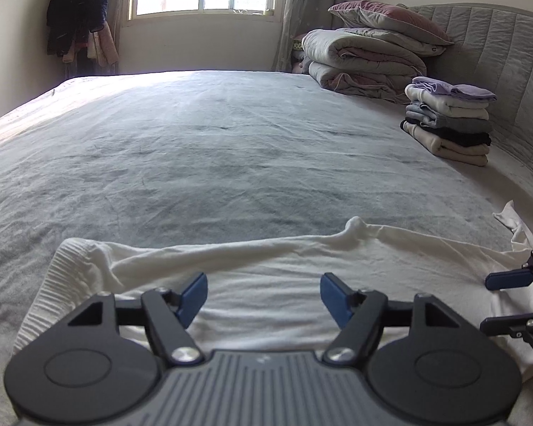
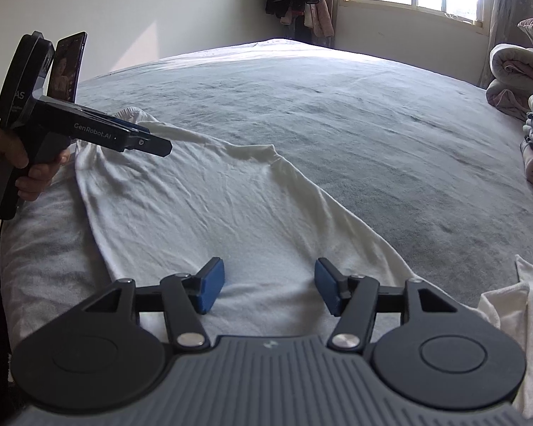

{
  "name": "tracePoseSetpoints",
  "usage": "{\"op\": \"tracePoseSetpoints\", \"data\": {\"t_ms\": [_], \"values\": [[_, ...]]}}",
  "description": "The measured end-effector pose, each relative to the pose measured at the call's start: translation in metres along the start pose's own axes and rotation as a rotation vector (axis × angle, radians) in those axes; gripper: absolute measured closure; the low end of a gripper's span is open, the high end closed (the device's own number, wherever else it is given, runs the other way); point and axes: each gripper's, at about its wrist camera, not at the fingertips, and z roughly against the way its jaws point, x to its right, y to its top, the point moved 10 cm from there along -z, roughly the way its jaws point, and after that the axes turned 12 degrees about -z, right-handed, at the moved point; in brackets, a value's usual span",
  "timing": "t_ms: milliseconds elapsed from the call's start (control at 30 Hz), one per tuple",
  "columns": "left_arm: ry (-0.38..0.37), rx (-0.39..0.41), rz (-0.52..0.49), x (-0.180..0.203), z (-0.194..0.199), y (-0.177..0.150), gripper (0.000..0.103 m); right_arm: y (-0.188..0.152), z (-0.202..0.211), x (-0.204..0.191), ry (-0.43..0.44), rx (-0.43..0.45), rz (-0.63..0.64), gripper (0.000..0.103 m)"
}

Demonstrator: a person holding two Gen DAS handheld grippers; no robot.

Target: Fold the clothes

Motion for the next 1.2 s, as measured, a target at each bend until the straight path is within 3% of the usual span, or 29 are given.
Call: {"op": "tracePoseSetpoints", "data": {"t_ms": [467,633,867,1200], "values": [[-0.113,0.044,-0.124,0.096,0.004,0.064,0.022,0.006,0.038,0.042,-0.099,0.023,-0.085,0.039],[-0.131,0.028,-0.183,0.132,0.007,0.069,0.021,0.012,0.061,0.066,-0.162,0.046,-0.125,0.039],[-0.187,-0.033,-0.192,0.177,0.003,0.059,0.021,0.002,0.083,0.122,-0.278,-0.027,-0.303,0.039],[-0.256,-0.054,-0.208,0.232,0.002,0.058,0.021,0.005,0.131,0.166,-0.313,0.011,-0.499,0.039]]}}
